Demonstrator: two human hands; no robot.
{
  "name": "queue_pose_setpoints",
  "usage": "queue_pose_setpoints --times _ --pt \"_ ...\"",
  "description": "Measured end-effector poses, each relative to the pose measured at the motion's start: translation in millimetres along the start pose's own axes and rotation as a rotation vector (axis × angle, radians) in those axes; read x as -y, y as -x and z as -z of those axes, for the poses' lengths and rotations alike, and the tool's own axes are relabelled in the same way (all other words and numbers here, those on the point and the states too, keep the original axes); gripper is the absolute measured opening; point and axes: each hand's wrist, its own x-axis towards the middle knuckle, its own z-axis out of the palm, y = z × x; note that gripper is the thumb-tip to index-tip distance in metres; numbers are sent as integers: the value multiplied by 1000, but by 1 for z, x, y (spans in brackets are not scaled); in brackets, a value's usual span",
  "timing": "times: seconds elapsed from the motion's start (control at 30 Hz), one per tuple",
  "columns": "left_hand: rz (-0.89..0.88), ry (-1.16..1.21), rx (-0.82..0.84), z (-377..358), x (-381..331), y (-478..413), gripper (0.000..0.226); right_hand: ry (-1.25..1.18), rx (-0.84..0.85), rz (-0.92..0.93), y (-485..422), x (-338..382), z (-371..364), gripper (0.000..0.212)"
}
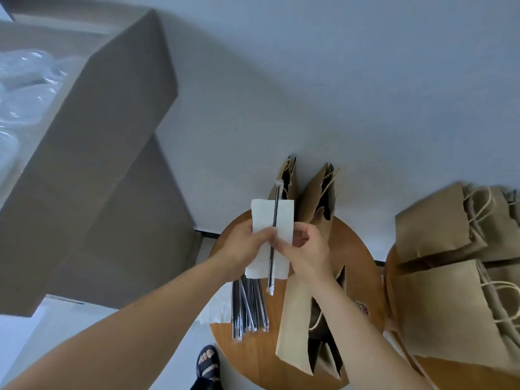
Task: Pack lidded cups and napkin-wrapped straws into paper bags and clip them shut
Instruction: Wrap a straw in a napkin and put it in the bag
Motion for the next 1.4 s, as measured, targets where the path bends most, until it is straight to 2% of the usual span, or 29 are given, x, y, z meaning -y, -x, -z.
queue_pose_setpoints --times 0.07,0.17,0.3,0.4,0.63,0.73,0.77,0.83,0.9,0.97,1.0,1.03,1.1,1.17,1.23,1.4 --pt "-46 -2 36 -10 -10 3 35 -31 35 -12 -2 10 16 40" --pt "-127 -1 50 -29 -22 7 20 -74 52 -7 -3 15 35 28" --pt "-204 -62 49 -55 -32 14 8 -142 40 -11 -3 12 58 31" --pt "-240 -113 63 -73 -37 18 8 -158 37 -20 -2 6 75 27" --pt "-216 -39 203 -104 -47 27 19 -211 86 -34 7 -1 114 25" --pt "-143 53 265 -97 -43 24 43 -247 -20 -35 3 -7 128 21" --pt "-118 1 234 -91 -37 22 51 -259 -102 -40 -1 -9 132 21" --pt "-66 -341 183 -75 -17 22 57 -268 -284 -51 -12 -16 136 20" --pt "58 -741 335 -65 11 25 65 -260 -387 -70 -20 -24 130 23" --pt "177 -969 523 -67 38 31 81 -173 -390 -95 -22 -34 113 28" --pt "205 -1032 551 -72 48 35 87 -101 -369 -107 -21 -39 104 30" --pt "218 -1081 521 -79 56 38 88 -54 -348 -113 -20 -44 94 30" --pt "214 -1156 382 -91 66 42 76 -81 -321 -117 -16 -53 77 28" --pt "201 -1140 277 -99 70 44 52 -43 -301 -146 -8 -62 64 28" --pt "255 -978 227 -100 70 45 33 39 -268 -180 5 -71 57 26" --pt "484 -570 157 -90 72 40 34 355 -94 -244 34 -90 66 12"
